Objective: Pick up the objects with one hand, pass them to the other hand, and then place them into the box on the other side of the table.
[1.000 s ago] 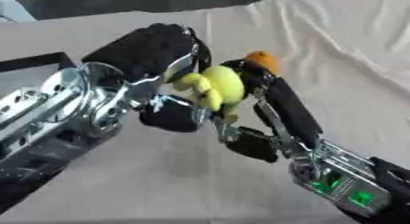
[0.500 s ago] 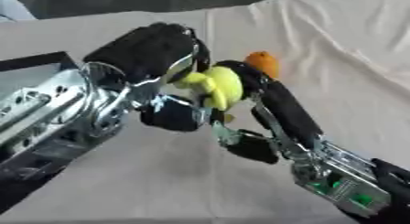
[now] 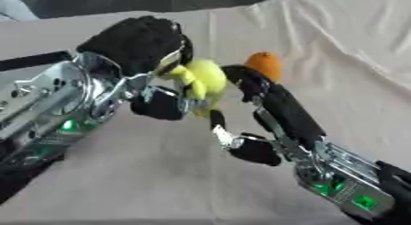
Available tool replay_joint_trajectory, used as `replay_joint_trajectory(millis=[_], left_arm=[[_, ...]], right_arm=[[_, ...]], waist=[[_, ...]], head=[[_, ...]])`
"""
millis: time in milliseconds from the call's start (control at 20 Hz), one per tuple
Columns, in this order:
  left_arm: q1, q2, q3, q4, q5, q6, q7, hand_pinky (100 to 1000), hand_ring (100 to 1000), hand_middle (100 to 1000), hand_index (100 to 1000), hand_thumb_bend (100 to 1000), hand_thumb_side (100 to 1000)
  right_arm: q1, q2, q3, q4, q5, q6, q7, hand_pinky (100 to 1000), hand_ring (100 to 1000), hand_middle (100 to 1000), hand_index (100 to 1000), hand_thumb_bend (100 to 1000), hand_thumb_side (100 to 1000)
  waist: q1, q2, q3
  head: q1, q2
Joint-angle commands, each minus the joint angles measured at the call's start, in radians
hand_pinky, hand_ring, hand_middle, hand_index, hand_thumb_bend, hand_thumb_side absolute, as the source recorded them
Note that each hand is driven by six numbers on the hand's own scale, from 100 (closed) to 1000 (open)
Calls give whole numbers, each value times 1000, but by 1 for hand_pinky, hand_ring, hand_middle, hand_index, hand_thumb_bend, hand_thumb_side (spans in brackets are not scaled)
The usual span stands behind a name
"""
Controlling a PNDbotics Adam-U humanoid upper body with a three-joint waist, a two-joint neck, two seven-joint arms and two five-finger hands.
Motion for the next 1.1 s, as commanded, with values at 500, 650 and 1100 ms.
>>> replay_joint_trajectory(millis=[500, 650, 1100], left_arm=[[55, 119, 160, -75, 27, 263, -74, 691, 475, 245, 261, 100, 280], [77, 150, 183, -71, 39, 282, -50, 691, 475, 243, 261, 100, 278], [155, 228, 240, -11, 77, 317, 37, 689, 473, 243, 266, 100, 275]], right_arm=[[-2, -16, -13, -9, 8, -4, -26, 537, 917, 863, 931, 100, 576], [1, -15, -15, -9, 9, -8, -40, 534, 916, 862, 930, 100, 570], [5, -16, -24, -9, 16, -37, -85, 533, 911, 860, 927, 100, 511]], waist=[[-14, -18, 2], [-19, -17, 0], [-30, -9, -3]], head=[[59, -5], [81, -5], [198, -16]])
